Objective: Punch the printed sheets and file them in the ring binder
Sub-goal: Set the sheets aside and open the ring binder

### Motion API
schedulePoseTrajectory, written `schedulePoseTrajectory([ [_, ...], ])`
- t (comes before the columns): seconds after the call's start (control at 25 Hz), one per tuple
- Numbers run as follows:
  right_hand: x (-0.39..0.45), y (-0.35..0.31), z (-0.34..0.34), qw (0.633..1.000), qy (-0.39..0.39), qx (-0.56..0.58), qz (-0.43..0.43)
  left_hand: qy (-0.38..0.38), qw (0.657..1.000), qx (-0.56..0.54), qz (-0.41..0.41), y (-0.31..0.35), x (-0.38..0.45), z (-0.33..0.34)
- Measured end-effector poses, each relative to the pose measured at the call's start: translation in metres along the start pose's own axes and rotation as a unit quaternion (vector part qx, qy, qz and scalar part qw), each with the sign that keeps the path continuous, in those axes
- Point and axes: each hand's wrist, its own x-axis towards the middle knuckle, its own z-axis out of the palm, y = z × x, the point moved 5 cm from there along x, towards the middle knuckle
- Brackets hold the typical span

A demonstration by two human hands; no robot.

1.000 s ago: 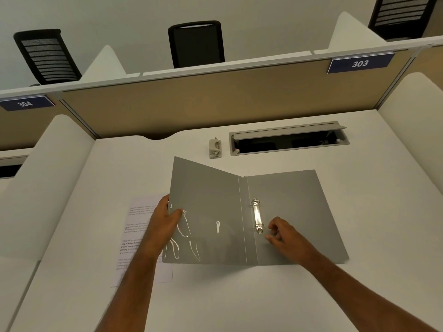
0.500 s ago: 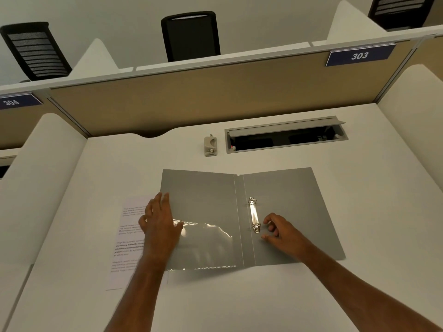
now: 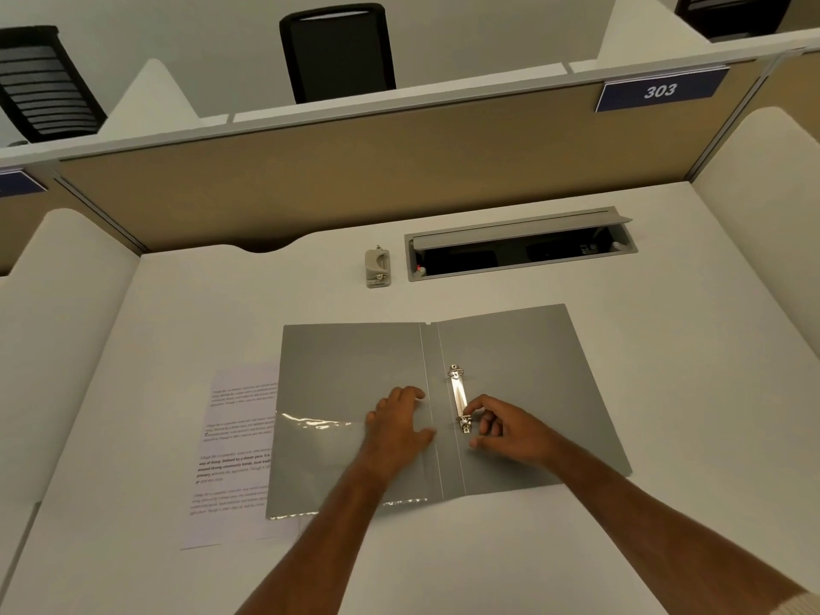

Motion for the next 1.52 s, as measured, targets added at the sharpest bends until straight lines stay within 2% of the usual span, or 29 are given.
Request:
schedulePoseTrajectory([
  [0.2, 0.008, -0.007, -0.003, 0.997, -0.070, -0.008, 0.005, -0.065, 0.996, -0.041, 0.039, 0.025, 0.010, 0.027],
  [0.6, 0.016, -0.012, -0.008, 0.989, -0.136, -0.020, 0.057, -0.088, 0.995, -0.030, 0.041, 0.024, 0.018, 0.040],
  [1.52, 0.015, -0.003, -0.010, 0.991, -0.115, 0.032, 0.063, -0.093, 0.989, -0.117, 0.017, 0.017, 0.025, 0.043],
])
